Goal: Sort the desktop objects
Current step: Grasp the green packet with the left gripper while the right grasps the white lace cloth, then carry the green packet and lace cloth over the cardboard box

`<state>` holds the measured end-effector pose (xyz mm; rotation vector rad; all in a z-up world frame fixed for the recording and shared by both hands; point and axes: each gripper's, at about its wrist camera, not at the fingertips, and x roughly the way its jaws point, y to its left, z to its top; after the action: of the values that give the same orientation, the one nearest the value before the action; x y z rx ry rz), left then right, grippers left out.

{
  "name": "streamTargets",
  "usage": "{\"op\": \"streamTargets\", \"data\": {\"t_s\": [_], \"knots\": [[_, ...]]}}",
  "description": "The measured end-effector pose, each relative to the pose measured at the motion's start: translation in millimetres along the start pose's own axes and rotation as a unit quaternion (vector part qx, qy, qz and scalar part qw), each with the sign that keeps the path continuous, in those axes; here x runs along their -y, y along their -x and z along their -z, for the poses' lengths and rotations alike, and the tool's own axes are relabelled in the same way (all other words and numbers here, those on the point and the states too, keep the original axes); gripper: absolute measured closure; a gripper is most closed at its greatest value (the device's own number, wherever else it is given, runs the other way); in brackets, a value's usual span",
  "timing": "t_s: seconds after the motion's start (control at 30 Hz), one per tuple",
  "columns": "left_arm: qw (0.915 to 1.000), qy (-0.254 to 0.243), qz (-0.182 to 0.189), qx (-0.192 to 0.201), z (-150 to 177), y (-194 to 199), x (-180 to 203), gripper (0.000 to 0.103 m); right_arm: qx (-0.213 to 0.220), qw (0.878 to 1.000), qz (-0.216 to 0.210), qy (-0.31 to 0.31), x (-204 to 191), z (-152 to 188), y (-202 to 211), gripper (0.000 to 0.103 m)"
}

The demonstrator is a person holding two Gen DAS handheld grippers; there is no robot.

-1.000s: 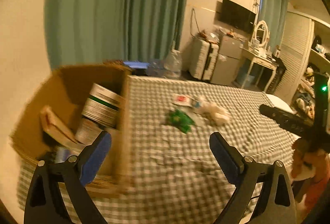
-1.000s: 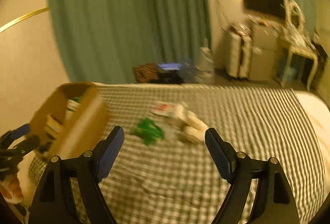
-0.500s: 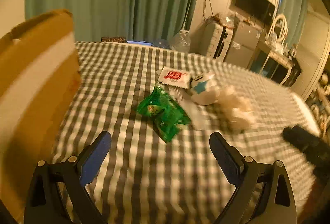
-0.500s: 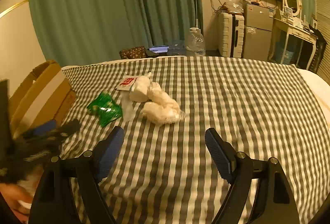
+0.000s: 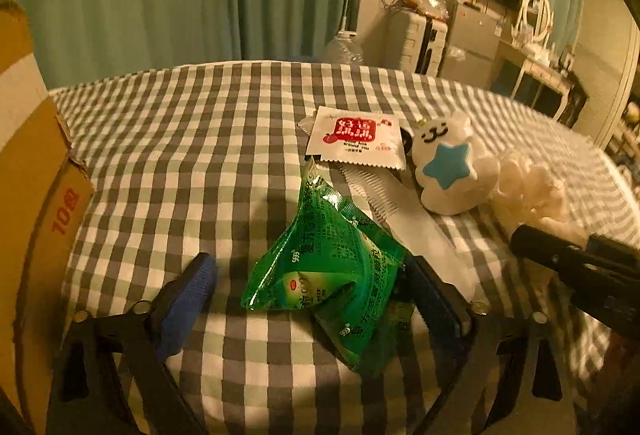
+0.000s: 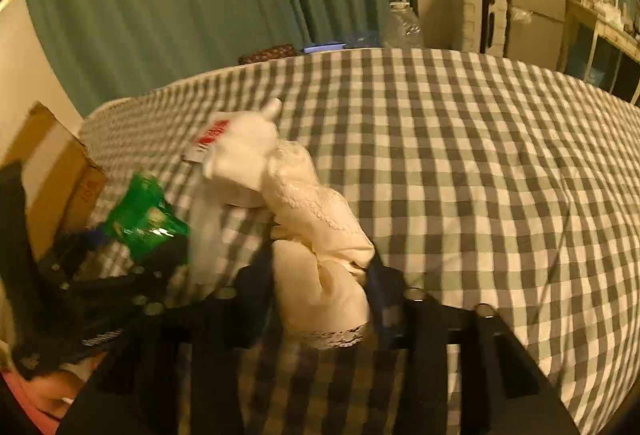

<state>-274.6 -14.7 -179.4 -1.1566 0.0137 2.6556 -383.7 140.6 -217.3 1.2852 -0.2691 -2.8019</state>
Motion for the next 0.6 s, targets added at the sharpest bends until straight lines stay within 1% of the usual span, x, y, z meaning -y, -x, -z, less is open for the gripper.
{"op": "streamTargets", "data": {"t_s": [0.03, 0.07, 0.1, 0.13, 0.17, 0.2, 0.27, 0.33, 0.4, 0.47, 0.6], "knots": [[0.9999, 0.007, 0.006, 0.005, -0.9, 1.3, -4.0, 0.025, 0.001, 1.000, 0.004, -0.005, 0.9, 0.5, 0.1, 0.074], [0.9998, 0.012, 0.010, 0.008, -1.1, 2.6, -7.5, 0.032, 0.002, 1.000, 0.004, -0.007, 1.0, 1.5, -0.2, 0.075], [0.9996, 0.019, 0.016, 0.012, -1.3, 4.4, -11.7, 0.050, 0.006, 1.000, 0.005, -0.008, 1.2, 3.5, 1.3, 0.075], [0.9993, 0.025, 0.023, 0.015, -1.5, 6.3, -15.0, 0.058, 0.009, 1.000, 0.012, -0.007, 0.2, 6.0, 3.2, 0.075], [0.9986, 0.034, 0.036, 0.020, -0.7, 9.0, -19.2, 0.060, 0.011, 1.000, 0.020, -0.004, -1.5, 7.9, 5.4, 0.075], [0.9982, 0.037, 0.042, 0.024, 0.1, 10.8, -21.5, 0.062, 0.013, 1.000, 0.028, -0.002, -2.3, 11.2, 10.5, 0.075], [0.9984, 0.031, 0.038, 0.026, 3.5, 16.2, -22.8, 0.062, 0.014, 0.999, 0.037, -0.002, -3.8, 17.8, 21.6, 0.076], [0.9990, 0.025, 0.026, 0.025, 9.0, 30.3, -23.8, 0.062, 0.014, 0.999, 0.035, -0.015, -2.9, 26.3, 37.3, 0.076], [0.9988, 0.024, 0.023, 0.037, 16.4, 56.2, -24.6, 0.062, 0.016, 0.999, 0.034, -0.030, -2.1, 33.8, 64.3, 0.076], [0.9985, 0.021, 0.021, 0.046, 22.0, 79.2, -22.6, 0.062, 0.023, 0.999, 0.038, -0.028, -2.3, 33.9, 86.8, 0.076], [0.9984, 0.029, 0.006, 0.049, 33.5, 134.2, -14.5, 0.062, 0.040, 0.999, 0.028, -0.019, -16.9, 52.8, 145.3, 0.077]]}}
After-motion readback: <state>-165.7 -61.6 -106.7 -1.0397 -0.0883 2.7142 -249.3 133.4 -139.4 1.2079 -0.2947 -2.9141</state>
